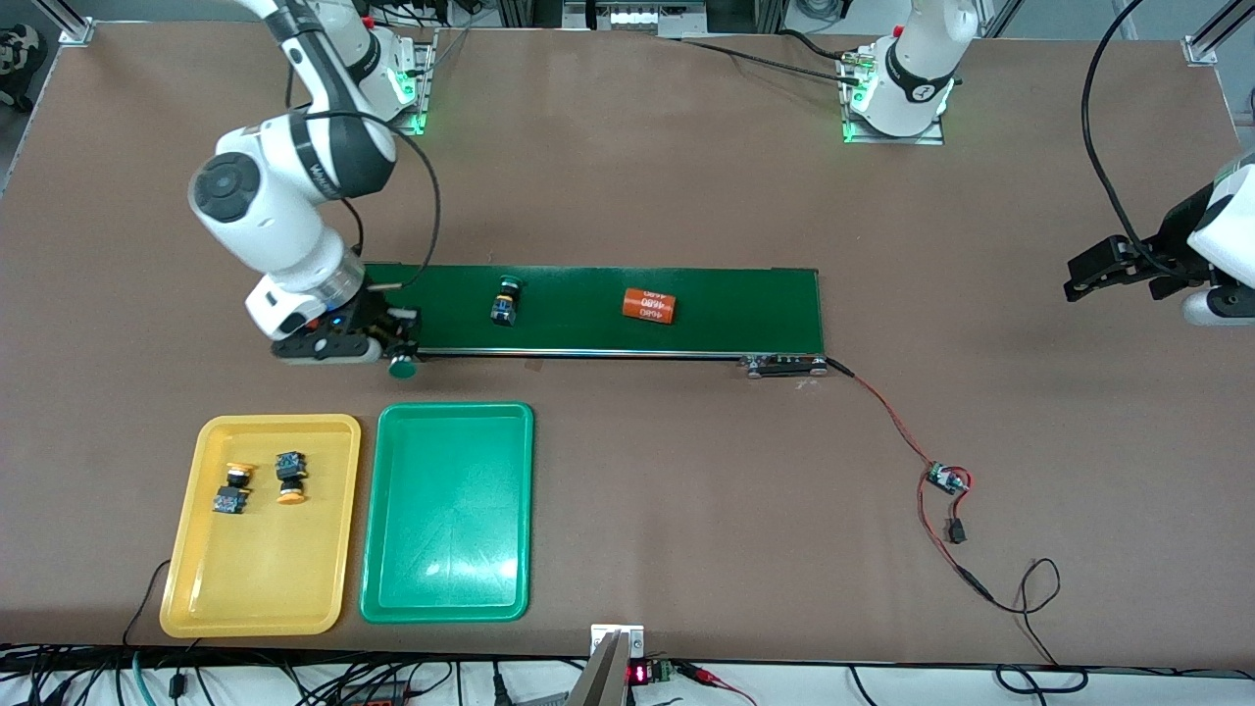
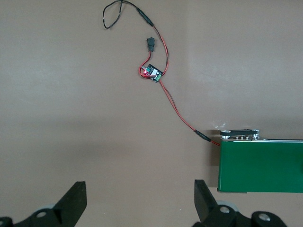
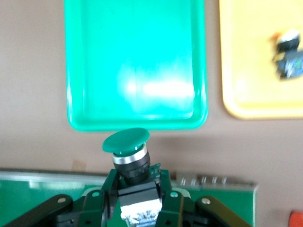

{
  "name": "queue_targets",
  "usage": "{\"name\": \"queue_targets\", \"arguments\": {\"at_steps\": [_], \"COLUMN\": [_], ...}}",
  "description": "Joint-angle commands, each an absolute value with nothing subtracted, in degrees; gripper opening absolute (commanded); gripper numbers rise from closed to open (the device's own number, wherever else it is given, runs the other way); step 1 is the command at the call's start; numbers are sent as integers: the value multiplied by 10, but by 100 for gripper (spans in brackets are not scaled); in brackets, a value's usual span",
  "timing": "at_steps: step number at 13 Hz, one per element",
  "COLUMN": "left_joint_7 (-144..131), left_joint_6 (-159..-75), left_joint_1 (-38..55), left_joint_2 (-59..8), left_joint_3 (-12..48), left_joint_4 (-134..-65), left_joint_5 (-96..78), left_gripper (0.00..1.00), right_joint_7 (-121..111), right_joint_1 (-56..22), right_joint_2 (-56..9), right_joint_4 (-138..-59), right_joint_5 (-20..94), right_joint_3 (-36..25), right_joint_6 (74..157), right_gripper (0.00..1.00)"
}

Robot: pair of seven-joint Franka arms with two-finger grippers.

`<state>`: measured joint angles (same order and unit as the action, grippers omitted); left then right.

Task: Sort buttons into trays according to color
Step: 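Carry the green button to the green tray and release it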

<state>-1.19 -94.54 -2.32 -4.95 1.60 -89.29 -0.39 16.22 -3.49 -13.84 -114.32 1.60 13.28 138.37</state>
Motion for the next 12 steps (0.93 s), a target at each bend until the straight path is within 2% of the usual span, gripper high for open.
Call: {"name": "queue_targets", "arguments": {"at_steps": [1, 4, 7, 8, 9, 10, 12], "left_joint_7": [7, 4, 4, 4, 3, 3, 1], "left_joint_6": [-952, -944, -938, -920, -902, -897, -898], "left_joint_1": [-27, -33, -40, -40, -39, -39, -40], "left_joint_2": [-33, -35, -35, -31, -19, -6, -8], "left_joint_3": [12, 12, 14, 15, 16, 16, 13], "left_joint_4": [-911, -912, -911, -907, -906, -906, -899], "left_joint_5": [-3, -4, -4, -4, -4, -4, -4], "left_gripper": [100, 100, 100, 100, 100, 100, 100], "right_joint_7": [139, 140, 141, 141, 140, 139, 122], "right_joint_1": [-39, -54, -68, -72, -75, -75, -75], "right_joint_2": [-285, -386, -424, -429, -432, -432, -432], "right_joint_4": [-981, -889, -882, -880, -877, -878, -880], "right_joint_5": [17, 17, 11, 9, 9, 7, -5], "right_joint_3": [108, 84, 76, 70, 69, 69, 69], "right_joint_6": [1382, 1426, 1480, 1484, 1483, 1484, 1483], "right_gripper": [0, 0, 3, 9, 27, 64, 99]}}
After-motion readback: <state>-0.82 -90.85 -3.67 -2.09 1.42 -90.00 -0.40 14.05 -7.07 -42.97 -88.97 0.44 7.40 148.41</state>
